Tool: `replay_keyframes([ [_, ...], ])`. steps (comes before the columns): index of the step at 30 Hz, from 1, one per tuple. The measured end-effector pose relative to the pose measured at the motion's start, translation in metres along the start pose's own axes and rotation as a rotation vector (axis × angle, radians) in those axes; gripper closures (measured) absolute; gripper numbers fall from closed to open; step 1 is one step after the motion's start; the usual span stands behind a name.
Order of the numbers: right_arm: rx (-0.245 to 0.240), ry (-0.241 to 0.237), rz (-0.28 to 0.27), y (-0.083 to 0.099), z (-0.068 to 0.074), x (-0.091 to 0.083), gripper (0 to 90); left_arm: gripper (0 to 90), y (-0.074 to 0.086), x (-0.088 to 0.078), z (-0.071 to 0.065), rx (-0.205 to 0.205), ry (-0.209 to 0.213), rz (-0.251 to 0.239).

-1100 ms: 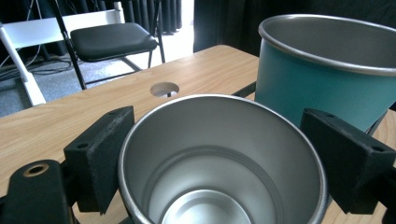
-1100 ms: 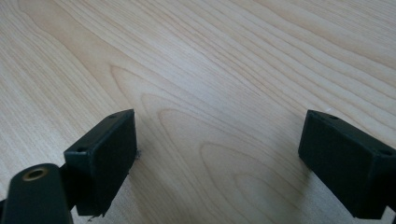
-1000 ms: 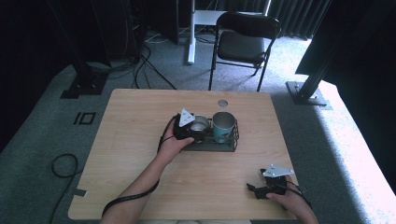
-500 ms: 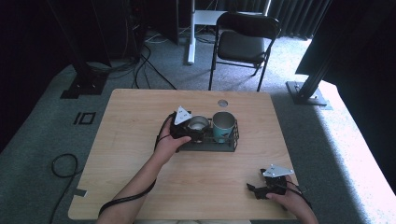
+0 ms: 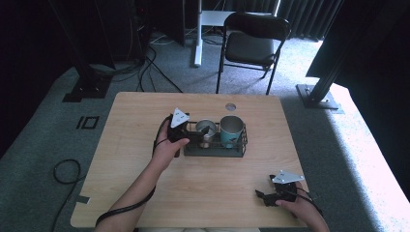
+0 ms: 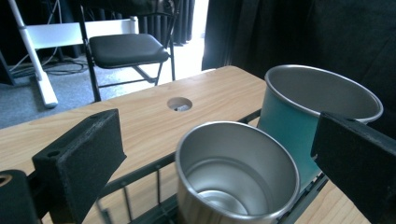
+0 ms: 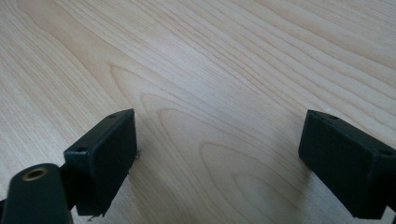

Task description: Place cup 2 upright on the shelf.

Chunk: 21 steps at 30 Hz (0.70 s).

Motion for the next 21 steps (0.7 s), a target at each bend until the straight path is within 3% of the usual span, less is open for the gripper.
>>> replay_keyframes([
  [12, 0.000, 0.000, 0.000, 0.000, 0.000, 0.000, 11.0, 3.1, -0.006, -0.028, 0.030, 0.038, -0.116, -0.012],
  [17, 0.000, 0.000, 0.000, 0.000, 0.000, 0.000, 11.1, 3.1, -0.004, -0.038, 0.040, 0.062, -0.146, 0.002],
  [21, -0.001, 0.000, 0.001, 0.000, 0.000, 0.000, 11.1, 3.1, -0.001, -0.047, 0.049, 0.054, -0.167, 0.005],
])
Point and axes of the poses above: each handheld gripper's, and its own axes: x roughly forward along the jaws, y roughly out of its underside, z roughly to its left, the point moved 7 cm from there along x, roughly forward along the jaws, and after that the axes turned 15 degrees about -x, right-handed, at the moved point
